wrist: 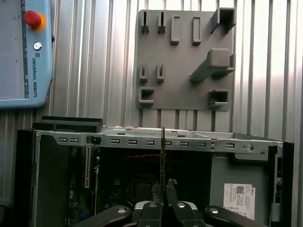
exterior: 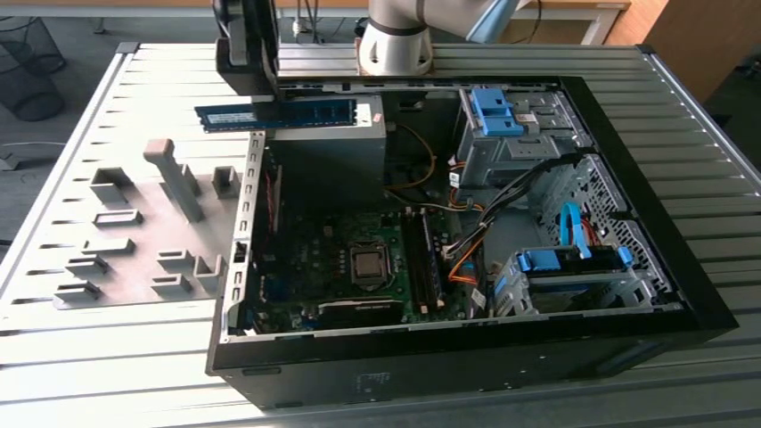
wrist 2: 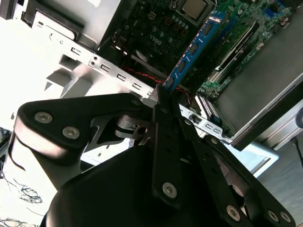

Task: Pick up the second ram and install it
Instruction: 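Pick up the second ram and move it above second insertion slot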

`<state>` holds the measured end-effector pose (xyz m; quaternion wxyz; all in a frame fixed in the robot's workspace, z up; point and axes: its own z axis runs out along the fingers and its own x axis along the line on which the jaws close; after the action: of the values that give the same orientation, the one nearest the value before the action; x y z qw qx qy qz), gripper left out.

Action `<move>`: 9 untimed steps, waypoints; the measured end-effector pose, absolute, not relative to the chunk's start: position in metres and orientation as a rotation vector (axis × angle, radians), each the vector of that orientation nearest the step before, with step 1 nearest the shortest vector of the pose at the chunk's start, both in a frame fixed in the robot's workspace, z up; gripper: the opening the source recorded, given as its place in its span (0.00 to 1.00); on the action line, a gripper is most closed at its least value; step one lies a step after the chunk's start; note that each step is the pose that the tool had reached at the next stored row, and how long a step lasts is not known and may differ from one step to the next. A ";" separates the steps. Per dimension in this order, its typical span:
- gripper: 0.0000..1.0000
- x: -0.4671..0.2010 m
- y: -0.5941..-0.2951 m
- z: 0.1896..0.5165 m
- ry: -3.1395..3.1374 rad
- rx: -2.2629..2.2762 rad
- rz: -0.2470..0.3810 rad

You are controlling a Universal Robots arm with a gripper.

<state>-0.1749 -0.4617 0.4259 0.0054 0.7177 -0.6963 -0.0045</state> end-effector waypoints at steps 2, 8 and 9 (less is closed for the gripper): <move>0.14 -0.172 -0.462 0.426 -2.180 2.247 -0.014; 0.14 -0.163 -0.462 0.426 -2.180 2.247 -0.014; 0.14 -0.161 -0.462 0.426 -2.180 2.247 -0.014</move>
<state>-0.1614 -0.4617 0.4260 0.0055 0.7177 -0.6963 -0.0045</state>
